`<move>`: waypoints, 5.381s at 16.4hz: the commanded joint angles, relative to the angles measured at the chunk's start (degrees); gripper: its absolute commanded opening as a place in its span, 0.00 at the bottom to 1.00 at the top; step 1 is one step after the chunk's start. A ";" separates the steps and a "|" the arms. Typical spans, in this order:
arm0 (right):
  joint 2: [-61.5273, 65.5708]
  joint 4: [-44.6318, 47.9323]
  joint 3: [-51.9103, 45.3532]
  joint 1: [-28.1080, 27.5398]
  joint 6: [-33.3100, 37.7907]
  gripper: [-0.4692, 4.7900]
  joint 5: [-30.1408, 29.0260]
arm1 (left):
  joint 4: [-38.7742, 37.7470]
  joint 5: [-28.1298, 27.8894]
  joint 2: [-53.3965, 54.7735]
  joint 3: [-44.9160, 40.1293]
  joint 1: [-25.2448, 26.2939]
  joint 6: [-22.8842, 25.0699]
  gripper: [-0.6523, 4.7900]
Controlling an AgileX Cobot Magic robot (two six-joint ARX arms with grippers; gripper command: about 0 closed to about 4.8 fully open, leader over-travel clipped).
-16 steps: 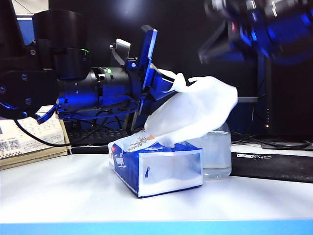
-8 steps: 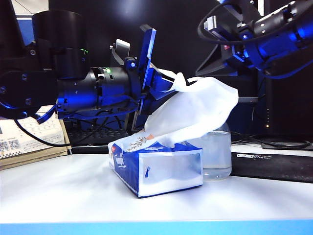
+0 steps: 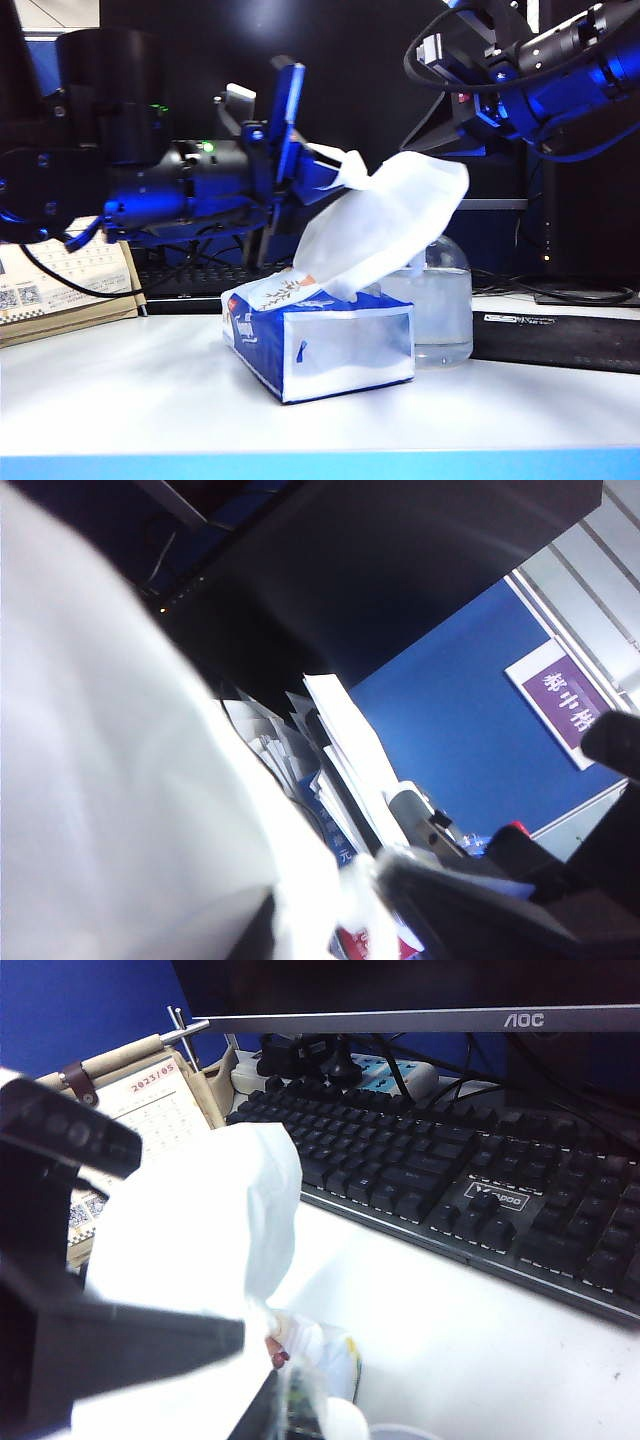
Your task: Pull out a tissue from the tissue dispenser, then press the switch of the alcohol sanitizer bottle to drop some sanitizer on the paper tissue, and finally place the treated tissue on the table.
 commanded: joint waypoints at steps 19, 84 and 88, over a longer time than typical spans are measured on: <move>0.24 -5.88 -3.21 -0.02 0.90 0.09 -0.07 | 1.86 1.20 -0.39 0.33 -0.04 -0.37 0.11; 1.70 -14.71 5.27 0.00 -2.91 0.09 -0.17 | 1.75 0.96 -0.39 0.39 0.94 1.55 0.11; 4.28 -14.67 5.27 0.00 -2.89 0.09 -0.28 | 1.75 0.96 -0.39 0.39 0.94 1.55 0.11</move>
